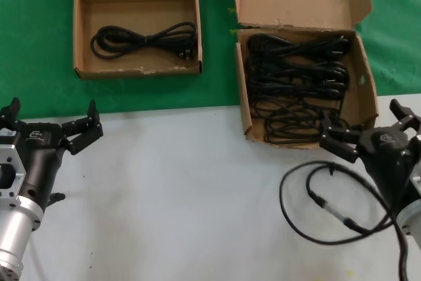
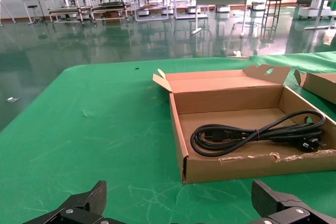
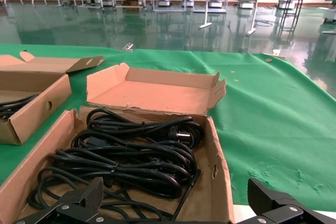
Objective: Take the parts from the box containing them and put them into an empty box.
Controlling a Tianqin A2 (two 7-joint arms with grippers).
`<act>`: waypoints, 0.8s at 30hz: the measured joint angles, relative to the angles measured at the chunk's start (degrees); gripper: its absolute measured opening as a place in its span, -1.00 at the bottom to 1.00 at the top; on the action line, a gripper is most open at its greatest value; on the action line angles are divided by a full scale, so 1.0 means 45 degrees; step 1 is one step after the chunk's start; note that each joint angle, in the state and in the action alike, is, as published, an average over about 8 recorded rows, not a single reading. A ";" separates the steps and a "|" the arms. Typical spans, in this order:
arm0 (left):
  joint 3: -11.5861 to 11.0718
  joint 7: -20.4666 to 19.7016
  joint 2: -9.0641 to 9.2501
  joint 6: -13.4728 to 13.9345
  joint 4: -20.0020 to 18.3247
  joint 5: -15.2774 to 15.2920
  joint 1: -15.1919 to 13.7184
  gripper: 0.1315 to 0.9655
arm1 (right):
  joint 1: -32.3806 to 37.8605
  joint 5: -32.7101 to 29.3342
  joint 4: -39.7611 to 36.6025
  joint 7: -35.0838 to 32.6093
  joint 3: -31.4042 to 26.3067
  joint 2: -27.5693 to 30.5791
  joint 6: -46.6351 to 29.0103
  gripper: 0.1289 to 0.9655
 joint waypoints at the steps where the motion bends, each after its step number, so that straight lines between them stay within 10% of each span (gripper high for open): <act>1: -0.0001 0.0001 0.0000 -0.0001 0.0000 -0.0001 0.0001 1.00 | -0.0029 0.0043 -0.0008 -0.0002 0.0007 -0.0002 0.0025 1.00; 24: -0.0001 0.0002 0.0000 -0.0002 0.0000 -0.0002 0.0002 1.00 | -0.0060 0.0090 -0.0016 -0.0004 0.0015 -0.0004 0.0055 1.00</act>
